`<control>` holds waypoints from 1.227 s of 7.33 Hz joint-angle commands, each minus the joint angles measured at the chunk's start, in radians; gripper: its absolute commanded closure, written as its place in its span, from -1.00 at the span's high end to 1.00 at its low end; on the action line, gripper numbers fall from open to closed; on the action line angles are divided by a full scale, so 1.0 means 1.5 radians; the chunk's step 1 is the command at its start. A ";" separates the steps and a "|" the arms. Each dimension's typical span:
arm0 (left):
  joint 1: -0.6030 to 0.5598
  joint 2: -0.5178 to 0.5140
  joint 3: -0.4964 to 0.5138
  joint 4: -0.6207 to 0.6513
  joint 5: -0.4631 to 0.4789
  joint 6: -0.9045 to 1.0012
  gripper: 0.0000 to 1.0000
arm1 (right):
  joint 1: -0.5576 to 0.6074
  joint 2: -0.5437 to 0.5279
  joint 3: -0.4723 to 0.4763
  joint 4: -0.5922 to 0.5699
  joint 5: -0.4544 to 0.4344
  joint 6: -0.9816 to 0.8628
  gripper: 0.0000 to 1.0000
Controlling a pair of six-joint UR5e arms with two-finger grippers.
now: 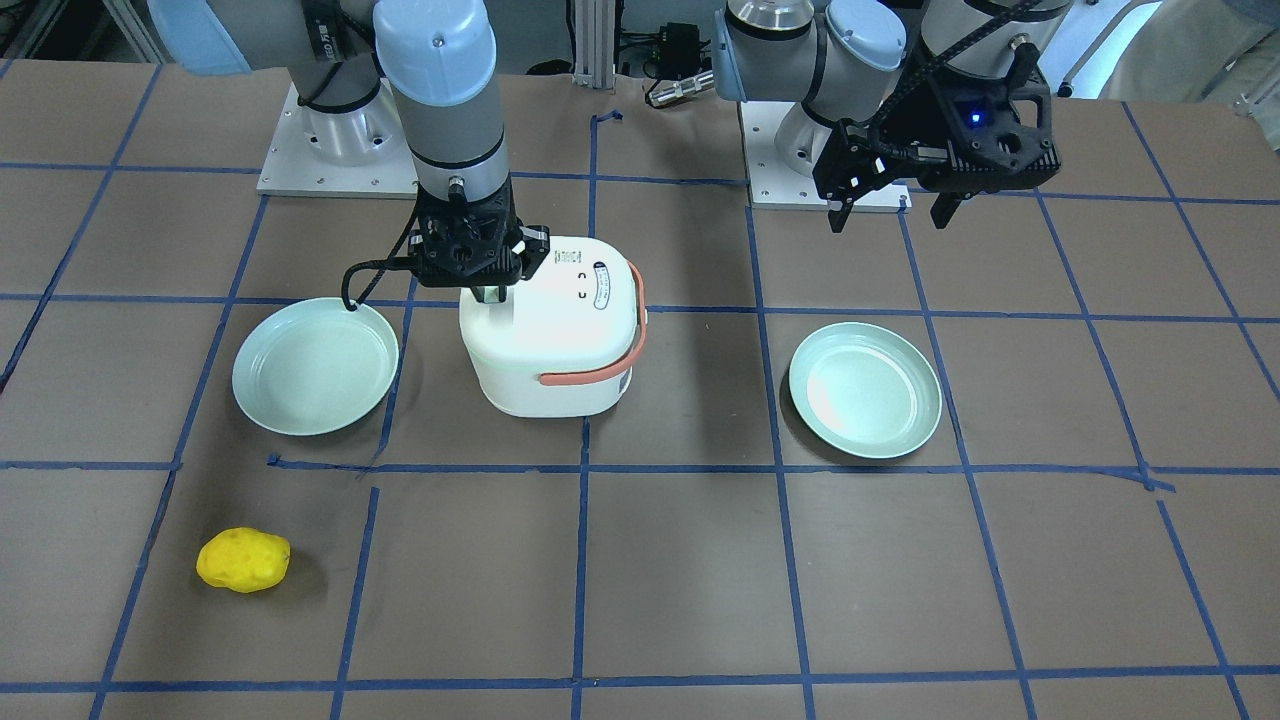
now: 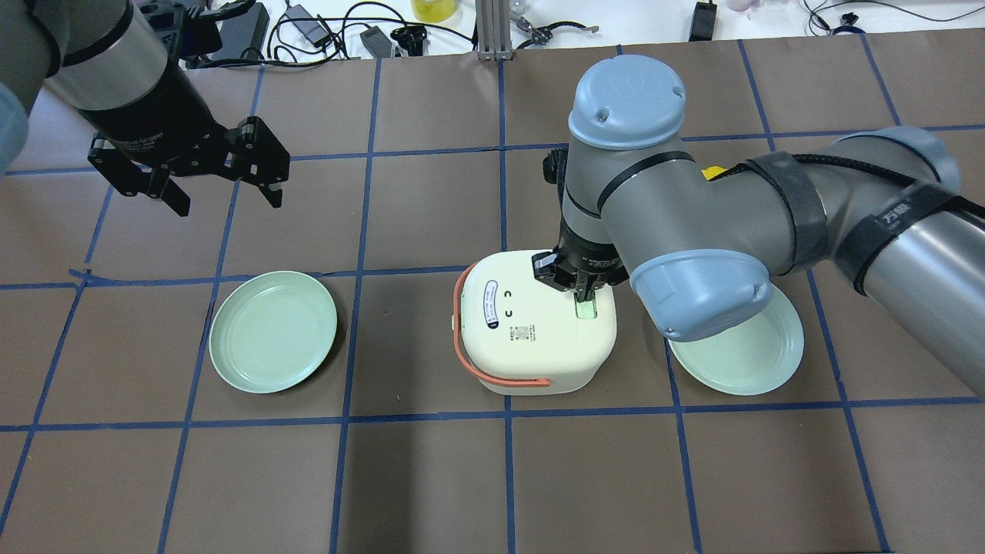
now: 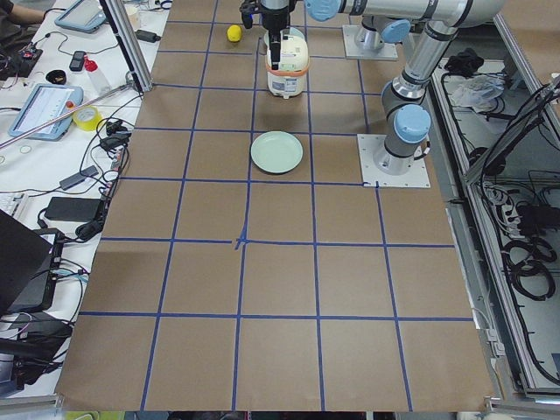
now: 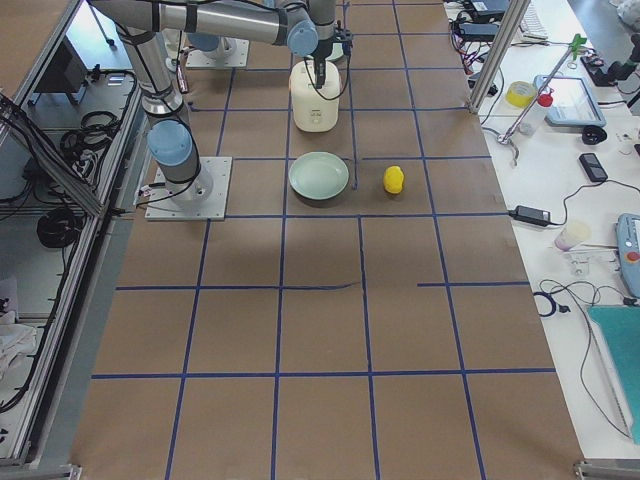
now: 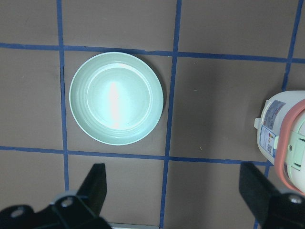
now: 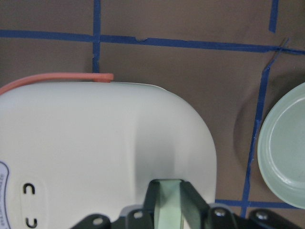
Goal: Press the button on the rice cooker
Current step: 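Press down on the rice cooker's green lid button with the right gripper, then lift the right gripper away from the cooker as the lid pops open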
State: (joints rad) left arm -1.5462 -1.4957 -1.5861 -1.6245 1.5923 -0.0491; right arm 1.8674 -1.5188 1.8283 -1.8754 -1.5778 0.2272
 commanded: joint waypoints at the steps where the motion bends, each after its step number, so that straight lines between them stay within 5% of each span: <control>1: 0.000 0.000 0.000 0.000 0.000 0.000 1.00 | -0.014 -0.001 -0.090 0.094 -0.048 -0.015 1.00; 6: 0.000 0.000 0.001 0.000 0.000 0.000 1.00 | -0.188 0.000 -0.253 0.179 -0.021 -0.126 1.00; 9: 0.000 0.000 0.000 0.000 0.000 0.000 1.00 | -0.243 -0.002 -0.269 0.181 0.013 -0.139 1.00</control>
State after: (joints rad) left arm -1.5463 -1.4956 -1.5859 -1.6245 1.5923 -0.0491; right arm 1.5202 -1.5209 1.4304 -1.6063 -1.5630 0.0232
